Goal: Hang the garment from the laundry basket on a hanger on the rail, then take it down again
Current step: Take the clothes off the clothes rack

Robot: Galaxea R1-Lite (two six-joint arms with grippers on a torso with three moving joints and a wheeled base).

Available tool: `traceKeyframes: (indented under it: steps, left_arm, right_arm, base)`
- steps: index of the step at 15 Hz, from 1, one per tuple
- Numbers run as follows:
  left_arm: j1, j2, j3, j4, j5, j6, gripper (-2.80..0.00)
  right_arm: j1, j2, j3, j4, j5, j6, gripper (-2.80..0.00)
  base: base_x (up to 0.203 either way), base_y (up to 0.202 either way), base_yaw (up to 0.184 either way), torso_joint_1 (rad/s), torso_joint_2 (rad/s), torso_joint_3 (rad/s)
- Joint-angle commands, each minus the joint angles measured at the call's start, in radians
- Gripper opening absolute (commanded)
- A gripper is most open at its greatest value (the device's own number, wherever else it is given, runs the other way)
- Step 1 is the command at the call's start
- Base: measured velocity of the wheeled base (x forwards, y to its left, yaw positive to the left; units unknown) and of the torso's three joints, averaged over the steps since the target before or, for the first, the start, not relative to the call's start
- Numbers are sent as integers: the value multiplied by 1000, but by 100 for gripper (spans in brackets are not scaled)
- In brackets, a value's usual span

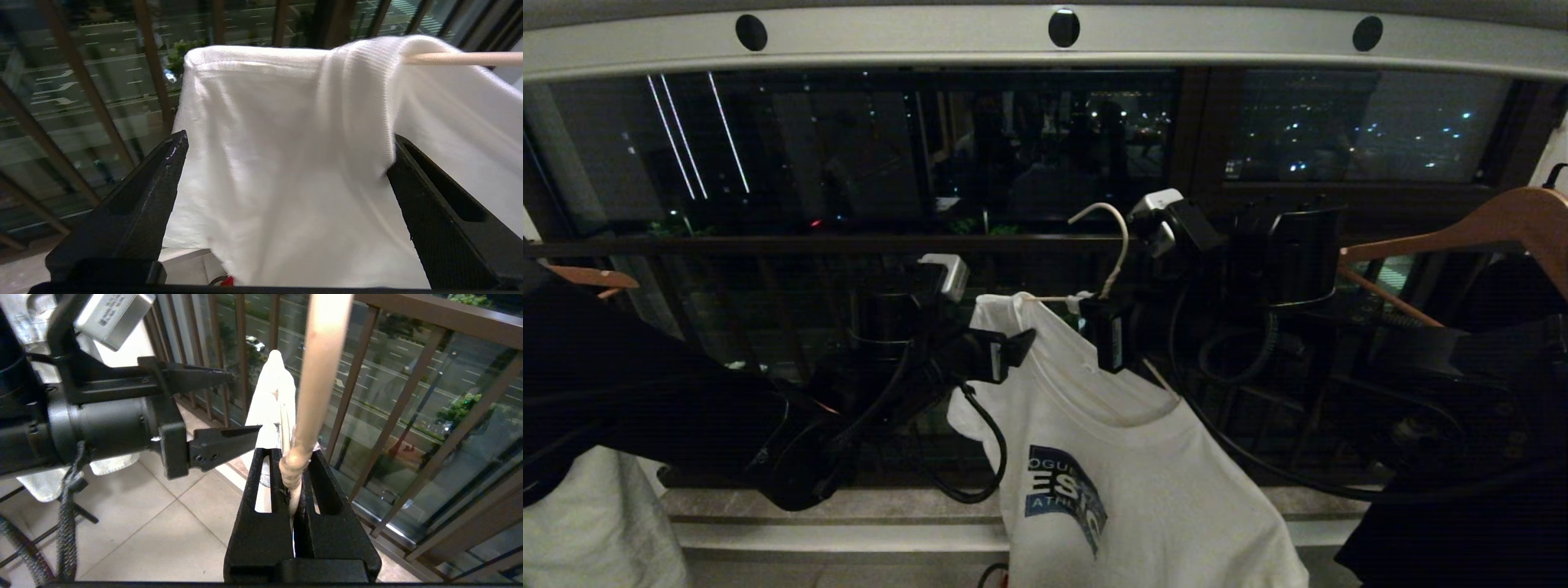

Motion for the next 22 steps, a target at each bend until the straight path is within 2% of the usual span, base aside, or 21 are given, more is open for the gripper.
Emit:
traceKeyframes:
  steps: [1,3,4,12,16,20,22]
  left_arm:
    - [15,2,-1,-5,2,0,0]
    - [28,-2,-3,-5,2,1,0]
    - [27,-3,-6,-5,2,3,-280]
    - [39,-19,-8,-5,1,2,-280]
    - [119,16,-50,-6,-3,-29,-280]
    - [166,99,-154,-6,-1,-141,-280]
    - [192,150,-195,-6,9,-174,-280]
  right_arm:
    - [1,-2,0,-3,-1,0,-280]
    - [1,-1,-2,-3,-2,0,-280]
    - [1,-1,-2,-3,-2,0,-280]
    - [1,2,0,-3,-4,0,-280]
    - [10,2,8,-3,-4,-3,-280]
    - [11,7,9,-3,-4,-9,-280]
    - [11,7,9,-3,-4,-9,-280]
  base:
    - [0,0,0,0,0,0]
    - [0,0,0,0,0,0]
    - [0,0,0,0,0,0]
    - [0,0,0,0,0,0]
    - [0,0,0,0,0,0]
    - [0,0,0,0,0,0]
    - [0,0,0,0,0,0]
